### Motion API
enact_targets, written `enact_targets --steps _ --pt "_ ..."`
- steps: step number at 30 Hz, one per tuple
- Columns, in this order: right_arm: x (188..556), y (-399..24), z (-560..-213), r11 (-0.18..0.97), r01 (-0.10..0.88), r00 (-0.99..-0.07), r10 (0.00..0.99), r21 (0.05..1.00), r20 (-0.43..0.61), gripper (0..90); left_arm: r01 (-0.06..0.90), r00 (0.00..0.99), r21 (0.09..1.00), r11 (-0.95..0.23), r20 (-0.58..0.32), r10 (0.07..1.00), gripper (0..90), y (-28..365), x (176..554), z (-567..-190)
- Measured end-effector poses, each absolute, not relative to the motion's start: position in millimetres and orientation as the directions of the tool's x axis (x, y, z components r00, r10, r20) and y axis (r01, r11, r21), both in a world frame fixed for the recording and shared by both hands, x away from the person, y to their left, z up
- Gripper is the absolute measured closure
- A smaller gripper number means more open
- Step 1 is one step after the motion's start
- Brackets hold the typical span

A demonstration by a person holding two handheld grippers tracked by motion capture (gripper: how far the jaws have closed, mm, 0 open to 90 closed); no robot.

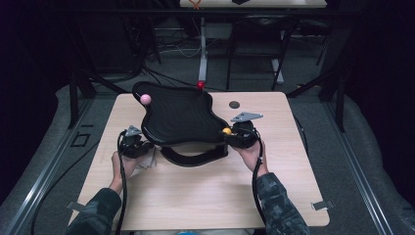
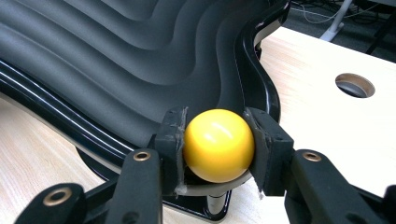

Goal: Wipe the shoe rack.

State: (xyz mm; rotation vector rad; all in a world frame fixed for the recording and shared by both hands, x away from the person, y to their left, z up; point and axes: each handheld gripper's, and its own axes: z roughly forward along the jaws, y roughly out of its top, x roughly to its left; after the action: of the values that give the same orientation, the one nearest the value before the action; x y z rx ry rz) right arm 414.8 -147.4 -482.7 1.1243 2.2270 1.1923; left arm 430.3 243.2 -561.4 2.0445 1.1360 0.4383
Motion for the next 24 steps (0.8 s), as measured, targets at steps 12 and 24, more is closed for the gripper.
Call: enact_targets --steps 12,24 --pt "415 -148 -483 0.320 0.472 -0.615 0.787 0.821 0.047 60.0 0.559 0.559 0.762 -0.326 -0.057 0.827 81.6 244 430 -555" --pt "415 -148 -483 0.320 0.471 -0.615 0.788 0.822 0.045 60.0 0.495 0.564 0.821 -0.286 -0.054 0.824 81.6 249 426 -519"
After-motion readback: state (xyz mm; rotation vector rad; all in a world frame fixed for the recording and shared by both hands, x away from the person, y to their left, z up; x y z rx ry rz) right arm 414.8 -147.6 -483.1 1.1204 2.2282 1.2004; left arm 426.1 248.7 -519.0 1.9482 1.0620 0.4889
